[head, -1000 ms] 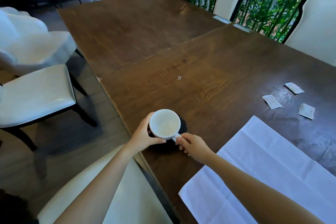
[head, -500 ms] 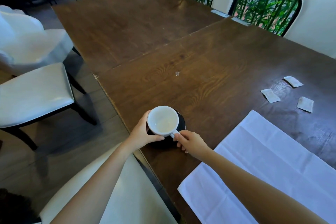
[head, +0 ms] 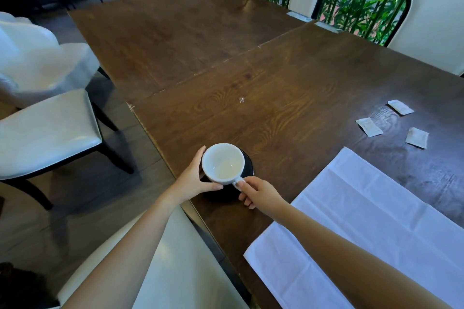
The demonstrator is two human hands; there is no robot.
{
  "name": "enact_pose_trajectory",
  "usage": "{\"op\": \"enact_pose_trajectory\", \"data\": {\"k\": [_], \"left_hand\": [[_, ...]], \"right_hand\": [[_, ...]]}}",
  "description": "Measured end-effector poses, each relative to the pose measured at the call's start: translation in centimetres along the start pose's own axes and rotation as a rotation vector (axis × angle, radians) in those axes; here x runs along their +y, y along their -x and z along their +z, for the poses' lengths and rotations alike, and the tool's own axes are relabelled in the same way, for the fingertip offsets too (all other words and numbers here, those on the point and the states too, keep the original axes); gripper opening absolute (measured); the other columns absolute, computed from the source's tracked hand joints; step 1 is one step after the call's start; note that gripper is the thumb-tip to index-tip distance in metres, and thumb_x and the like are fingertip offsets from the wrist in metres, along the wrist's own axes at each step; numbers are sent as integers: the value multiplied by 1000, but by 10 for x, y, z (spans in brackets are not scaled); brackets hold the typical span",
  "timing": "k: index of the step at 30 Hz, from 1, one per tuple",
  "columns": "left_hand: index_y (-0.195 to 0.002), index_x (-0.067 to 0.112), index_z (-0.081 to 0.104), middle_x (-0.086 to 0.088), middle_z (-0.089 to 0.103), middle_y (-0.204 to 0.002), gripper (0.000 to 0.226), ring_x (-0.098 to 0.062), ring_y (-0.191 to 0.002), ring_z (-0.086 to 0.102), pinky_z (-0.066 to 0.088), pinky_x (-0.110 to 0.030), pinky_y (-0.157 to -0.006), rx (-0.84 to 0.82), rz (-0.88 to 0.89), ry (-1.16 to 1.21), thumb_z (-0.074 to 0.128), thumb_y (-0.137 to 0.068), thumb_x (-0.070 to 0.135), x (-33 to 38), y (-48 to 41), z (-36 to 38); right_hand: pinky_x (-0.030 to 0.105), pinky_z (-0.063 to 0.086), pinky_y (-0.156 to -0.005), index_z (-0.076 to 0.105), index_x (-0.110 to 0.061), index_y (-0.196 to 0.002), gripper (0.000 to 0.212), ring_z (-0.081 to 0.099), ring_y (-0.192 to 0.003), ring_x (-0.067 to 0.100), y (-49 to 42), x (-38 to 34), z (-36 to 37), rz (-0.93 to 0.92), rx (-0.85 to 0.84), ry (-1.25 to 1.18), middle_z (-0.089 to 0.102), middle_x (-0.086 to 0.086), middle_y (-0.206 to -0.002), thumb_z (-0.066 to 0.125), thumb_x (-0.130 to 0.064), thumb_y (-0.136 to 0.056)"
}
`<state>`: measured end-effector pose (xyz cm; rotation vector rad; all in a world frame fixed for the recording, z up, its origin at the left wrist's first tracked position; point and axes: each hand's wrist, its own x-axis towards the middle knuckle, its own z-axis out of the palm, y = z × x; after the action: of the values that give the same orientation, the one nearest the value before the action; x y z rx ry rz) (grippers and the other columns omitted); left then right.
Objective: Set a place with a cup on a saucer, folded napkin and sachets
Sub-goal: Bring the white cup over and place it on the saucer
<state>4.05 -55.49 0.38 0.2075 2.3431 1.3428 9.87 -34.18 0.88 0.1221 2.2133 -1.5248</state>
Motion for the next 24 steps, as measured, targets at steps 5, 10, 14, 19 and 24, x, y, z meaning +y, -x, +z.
{"op": "enact_pose_trajectory", "data": {"k": [5, 10, 14, 19, 24], "left_hand": [[-148, 37, 4, 4, 11, -159, 122, -9, -143, 18, 24, -30, -113, 14, 25, 70, 87, -58, 36, 16, 13, -19], [-146, 37, 19, 9, 14, -157, 93, -8, -139, 23, 26, -27, -109, 85, 144, -59, 77, -73, 38, 56, 15, -28], [-143, 38, 29, 8, 24, -155, 76, -14, -137, 30, 30, -30, -108, 10, 216, -108, 71, -79, 39, 102, 4, -2], [-142, 38, 30, 9, 32, -152, 73, -19, -138, 33, 34, -31, -107, -161, 264, -110, 68, -80, 43, 148, -1, 50], [-145, 31, 30, 6, 30, -153, 69, -19, -139, 33, 34, -34, -110, -313, 304, -312, 62, -85, 46, 180, 8, 111]], "right_hand": [[10, 47, -54, 50, -29, -109, 16, 59, -63, 6, 8, 3, -13, 39, 90, 17, 63, -7, -79, 43, -35, -96], [18, 50, -63, 52, -25, -106, 17, 60, -74, 11, 28, 8, -40, 111, 188, 43, 63, -2, -87, 43, -34, -95], [27, 49, -72, 56, -14, -107, 23, 59, -76, 15, 56, 17, -64, 141, 281, 73, 63, 3, -87, 45, -30, -94], [28, 46, -73, 61, -10, -104, 22, 58, -75, 19, 102, 37, -94, 186, 413, 57, 67, 10, -87, 50, -24, -92], [27, 46, -82, 61, -17, -107, 23, 57, -87, 20, 158, 73, -121, 302, 526, 179, 67, 7, -99, 51, -29, -90]]}}
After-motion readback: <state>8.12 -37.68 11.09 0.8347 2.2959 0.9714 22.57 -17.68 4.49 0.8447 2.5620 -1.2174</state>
